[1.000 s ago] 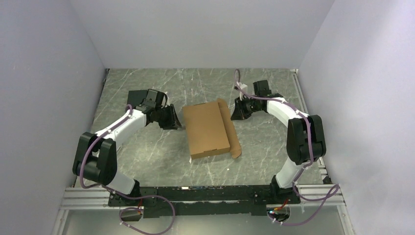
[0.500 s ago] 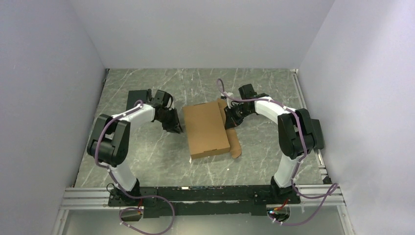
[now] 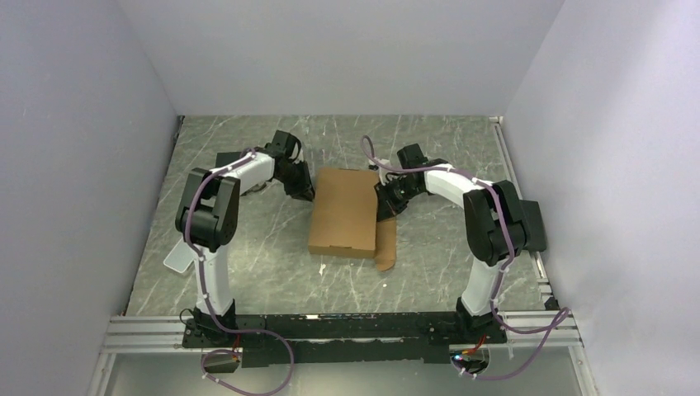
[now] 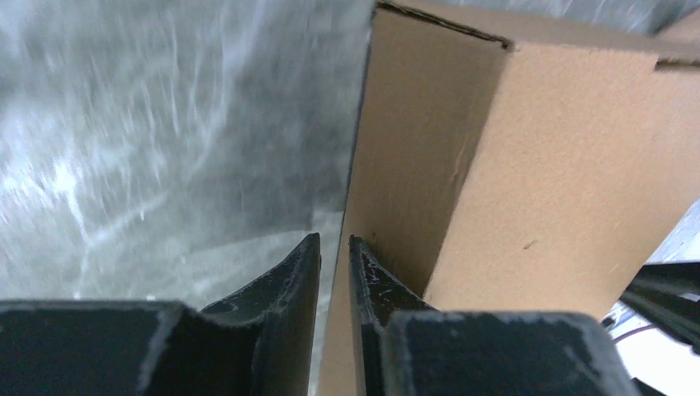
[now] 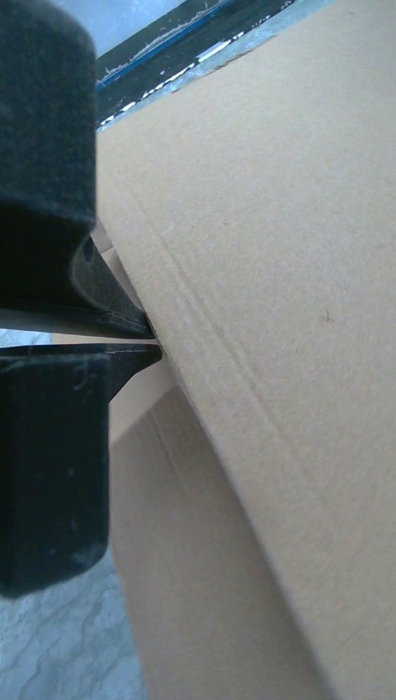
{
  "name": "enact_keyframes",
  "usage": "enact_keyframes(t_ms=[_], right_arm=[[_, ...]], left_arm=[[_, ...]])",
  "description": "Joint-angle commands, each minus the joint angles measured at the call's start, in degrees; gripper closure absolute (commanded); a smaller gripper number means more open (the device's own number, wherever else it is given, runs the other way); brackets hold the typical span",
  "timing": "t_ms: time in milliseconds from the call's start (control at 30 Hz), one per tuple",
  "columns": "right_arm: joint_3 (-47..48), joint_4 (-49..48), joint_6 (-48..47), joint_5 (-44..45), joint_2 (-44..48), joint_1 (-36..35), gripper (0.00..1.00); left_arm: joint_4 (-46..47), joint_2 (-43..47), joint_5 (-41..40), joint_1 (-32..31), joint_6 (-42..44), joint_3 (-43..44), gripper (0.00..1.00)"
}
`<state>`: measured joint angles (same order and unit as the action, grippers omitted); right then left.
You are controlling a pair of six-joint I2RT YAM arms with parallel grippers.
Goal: Fold the paper box
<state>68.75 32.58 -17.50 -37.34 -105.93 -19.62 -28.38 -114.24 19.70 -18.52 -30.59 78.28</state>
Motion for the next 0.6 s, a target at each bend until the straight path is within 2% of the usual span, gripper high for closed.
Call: enact_keyframes(t_ms=[0, 133, 267, 400, 567], right_arm=[[1.53, -3.95, 2.95, 0.85, -0.52, -1.54, 0.88], [1.78, -4.10, 3.12, 2.97, -0.06, -0.32, 0.86], [2.08, -2.59, 0.55, 3.06, 2.31, 2.59, 0.83], [2.54, 0.91, -5.33, 0.49, 5.59, 5.35, 0.77], [-0.26, 2.45, -13.37, -0.07, 12.37, 5.73, 0.67]], left_arm=[[1.30, -3.47, 2.94, 0.76, 0.69, 8.08, 0.75], [0.28, -7.93, 3.69, 2.34, 1.21, 13.64, 0.75], [0.30, -6.21, 0.79, 4.64, 2.34, 13.45, 0.75], [2.32, 1.29, -2.81, 7.52, 3.05, 8.70, 0.75], [8.21, 16.46, -6.84, 8.50, 5.59, -1.36, 0.73]])
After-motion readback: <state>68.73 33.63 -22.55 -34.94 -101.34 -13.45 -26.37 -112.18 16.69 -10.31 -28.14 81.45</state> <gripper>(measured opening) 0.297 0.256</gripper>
